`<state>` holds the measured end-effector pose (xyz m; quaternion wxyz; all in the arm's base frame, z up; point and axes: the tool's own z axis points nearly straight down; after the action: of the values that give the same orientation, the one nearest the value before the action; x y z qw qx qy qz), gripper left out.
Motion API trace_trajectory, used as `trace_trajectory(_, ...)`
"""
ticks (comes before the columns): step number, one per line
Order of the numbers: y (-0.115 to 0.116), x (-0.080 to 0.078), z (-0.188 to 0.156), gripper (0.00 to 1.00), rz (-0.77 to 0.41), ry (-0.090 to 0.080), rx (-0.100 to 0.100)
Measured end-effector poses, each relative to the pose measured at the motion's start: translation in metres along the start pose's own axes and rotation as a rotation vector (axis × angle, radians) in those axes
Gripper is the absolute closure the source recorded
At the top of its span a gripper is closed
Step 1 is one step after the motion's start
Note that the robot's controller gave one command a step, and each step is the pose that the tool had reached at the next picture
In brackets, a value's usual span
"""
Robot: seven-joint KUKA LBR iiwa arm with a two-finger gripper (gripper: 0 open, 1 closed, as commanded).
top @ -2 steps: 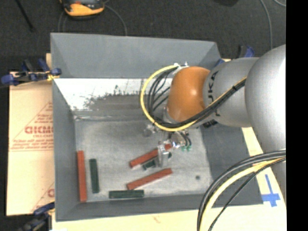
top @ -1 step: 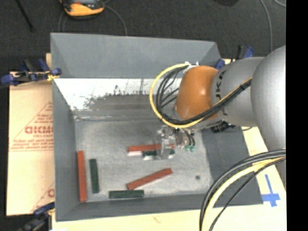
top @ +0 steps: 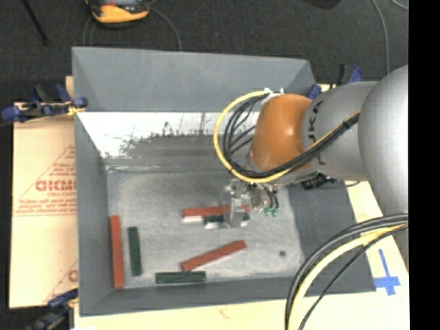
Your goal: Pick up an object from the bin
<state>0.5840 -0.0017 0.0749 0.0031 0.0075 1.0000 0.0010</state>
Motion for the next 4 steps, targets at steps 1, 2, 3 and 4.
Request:
trace_trajectory(1,0.0,0.0,-0.002,1.0,0.0,-0.001,0.0)
trace_trajectory(2,0.0,-0.001,-0.006,1.0,-0.002,-0.003,0.001)
trace_trajectory(3,-0.001,-0.001,-0.009,1.0,-0.002,-0.001,0.002)
trace_trajectory(4,-0.001,0.0,-0.014,1.0,-0.003,0.002,0.002)
